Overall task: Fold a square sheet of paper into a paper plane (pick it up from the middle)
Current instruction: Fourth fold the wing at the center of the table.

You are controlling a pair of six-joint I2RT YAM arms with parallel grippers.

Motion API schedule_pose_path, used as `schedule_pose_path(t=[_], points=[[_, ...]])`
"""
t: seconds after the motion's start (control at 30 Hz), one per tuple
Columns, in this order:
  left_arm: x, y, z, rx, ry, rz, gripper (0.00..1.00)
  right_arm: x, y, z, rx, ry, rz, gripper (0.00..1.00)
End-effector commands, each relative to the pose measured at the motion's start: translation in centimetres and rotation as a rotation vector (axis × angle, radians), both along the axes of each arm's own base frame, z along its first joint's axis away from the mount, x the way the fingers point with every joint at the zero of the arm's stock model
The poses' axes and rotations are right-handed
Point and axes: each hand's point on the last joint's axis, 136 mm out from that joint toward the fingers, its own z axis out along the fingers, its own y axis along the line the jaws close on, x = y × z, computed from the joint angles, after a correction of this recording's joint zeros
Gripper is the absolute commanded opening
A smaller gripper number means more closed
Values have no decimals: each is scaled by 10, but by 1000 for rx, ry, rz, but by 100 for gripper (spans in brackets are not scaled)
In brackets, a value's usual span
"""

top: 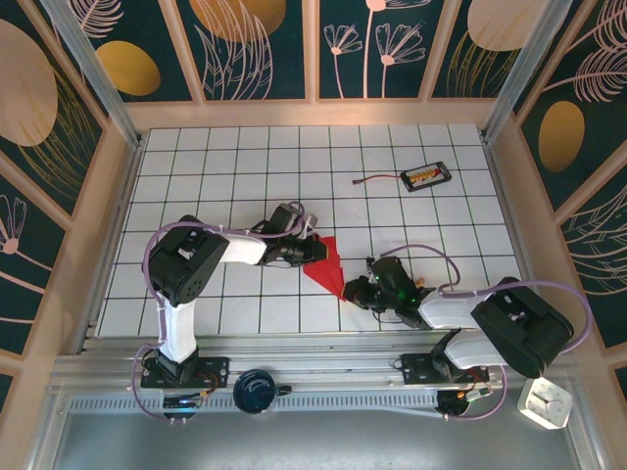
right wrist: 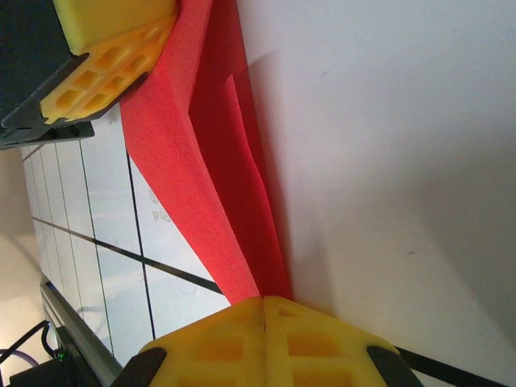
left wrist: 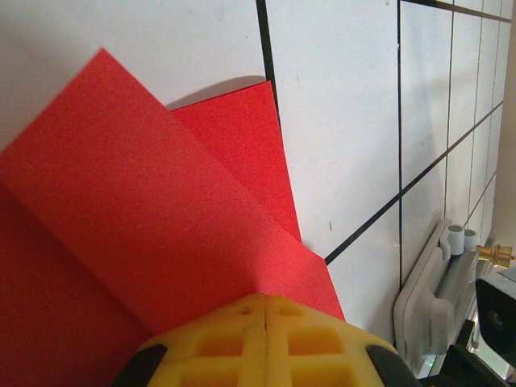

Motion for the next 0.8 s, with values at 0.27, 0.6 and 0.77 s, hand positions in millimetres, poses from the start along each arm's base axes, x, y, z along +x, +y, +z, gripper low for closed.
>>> schedule_pose_path(t=[0.27, 0.6, 0.77], points=[[2, 18, -30, 94, 32, 33, 3, -12, -23, -31, -106, 92, -41, 6], [2, 18, -31, 96, 33, 33, 3, -4, -18, -6, -81, 4, -17, 13], [2, 18, -31, 95, 33, 33, 3, 2, -15, 13, -86, -67, 8, 16]])
